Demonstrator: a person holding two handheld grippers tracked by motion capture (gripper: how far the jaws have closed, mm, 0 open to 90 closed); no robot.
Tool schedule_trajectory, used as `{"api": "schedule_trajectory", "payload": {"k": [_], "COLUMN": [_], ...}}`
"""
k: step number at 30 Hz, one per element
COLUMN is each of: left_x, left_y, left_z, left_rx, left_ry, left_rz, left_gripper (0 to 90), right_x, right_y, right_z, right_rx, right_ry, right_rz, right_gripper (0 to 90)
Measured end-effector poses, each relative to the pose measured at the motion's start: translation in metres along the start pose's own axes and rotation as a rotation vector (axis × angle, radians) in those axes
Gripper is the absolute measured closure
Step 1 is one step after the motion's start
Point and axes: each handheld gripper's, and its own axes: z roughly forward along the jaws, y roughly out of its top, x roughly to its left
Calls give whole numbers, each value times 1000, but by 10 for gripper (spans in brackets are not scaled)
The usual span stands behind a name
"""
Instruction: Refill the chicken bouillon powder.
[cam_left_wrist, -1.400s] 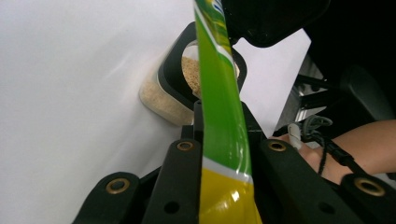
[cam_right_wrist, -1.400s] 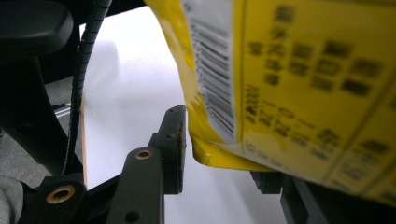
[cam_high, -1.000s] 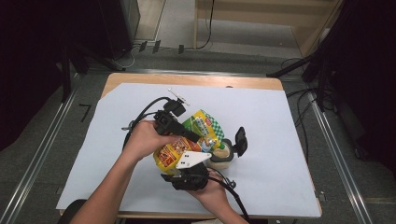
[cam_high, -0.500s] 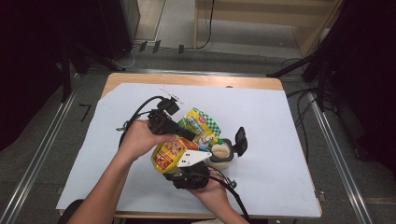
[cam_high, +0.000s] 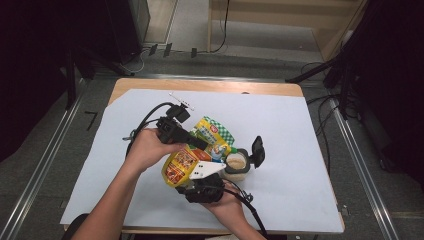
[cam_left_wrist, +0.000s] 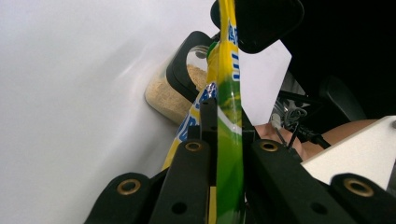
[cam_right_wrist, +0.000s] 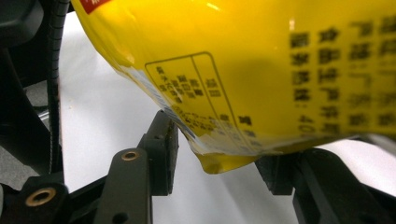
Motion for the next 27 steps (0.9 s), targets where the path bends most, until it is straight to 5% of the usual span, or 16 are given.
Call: {"api": "schedule_trajectory", "payload": {"k": [14, 27], "left_x": [-1, 8], "left_y": [2, -3], "left_z": [7, -3], "left_rx": [-19, -31], "left_ry": [30, -12], "left_rz": [14, -22], "left_gripper": [882, 890], "right_x": [-3, 1], "right_y": [-4, -4], "right_z": [3, 5], "right_rx": [14, 29], "right_ry": [-25, -37], "right_rz": [21, -12], "right_gripper": [525, 495]}}
